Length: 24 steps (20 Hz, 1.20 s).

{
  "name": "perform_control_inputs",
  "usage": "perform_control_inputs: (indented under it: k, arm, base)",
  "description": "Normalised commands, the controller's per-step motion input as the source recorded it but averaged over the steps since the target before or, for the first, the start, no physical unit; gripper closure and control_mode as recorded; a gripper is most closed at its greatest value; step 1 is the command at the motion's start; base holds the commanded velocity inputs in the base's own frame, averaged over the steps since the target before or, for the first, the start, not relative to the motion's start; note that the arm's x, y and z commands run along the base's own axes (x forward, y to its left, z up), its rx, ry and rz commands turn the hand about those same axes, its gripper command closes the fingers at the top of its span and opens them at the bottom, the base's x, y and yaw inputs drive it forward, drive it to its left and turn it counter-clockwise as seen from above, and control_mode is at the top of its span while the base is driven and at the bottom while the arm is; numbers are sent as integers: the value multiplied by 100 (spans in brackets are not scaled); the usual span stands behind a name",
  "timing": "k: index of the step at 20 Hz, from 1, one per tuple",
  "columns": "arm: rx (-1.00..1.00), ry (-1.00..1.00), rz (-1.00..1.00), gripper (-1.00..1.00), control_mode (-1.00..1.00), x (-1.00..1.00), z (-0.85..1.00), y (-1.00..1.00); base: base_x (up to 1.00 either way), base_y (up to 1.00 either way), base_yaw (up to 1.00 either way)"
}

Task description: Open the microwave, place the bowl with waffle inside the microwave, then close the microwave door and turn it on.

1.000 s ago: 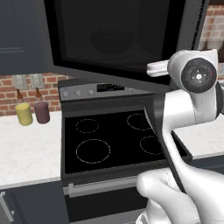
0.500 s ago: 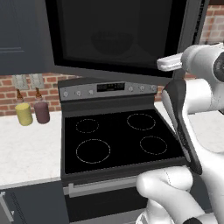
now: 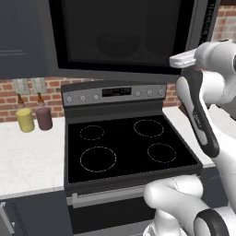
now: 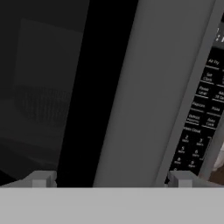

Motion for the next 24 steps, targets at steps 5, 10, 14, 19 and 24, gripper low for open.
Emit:
perform_control_inputs:
  k: [5, 10, 14, 19, 24]
  arm:
    - [0, 0, 4, -100, -100, 47, 0, 0]
    - [0, 0, 0, -100, -100, 53, 0, 0]
    - [-2, 0, 0, -100, -100, 56, 0, 4]
    - [-4, 0, 0, -100, -100, 52, 0, 17]
    - [-5, 0, 0, -100, -100, 45, 0, 21]
  base:
    - [0, 0, 0]
    - [0, 0, 0]
    - [0, 0, 0]
    - [0, 0, 0]
    - [0, 0, 0]
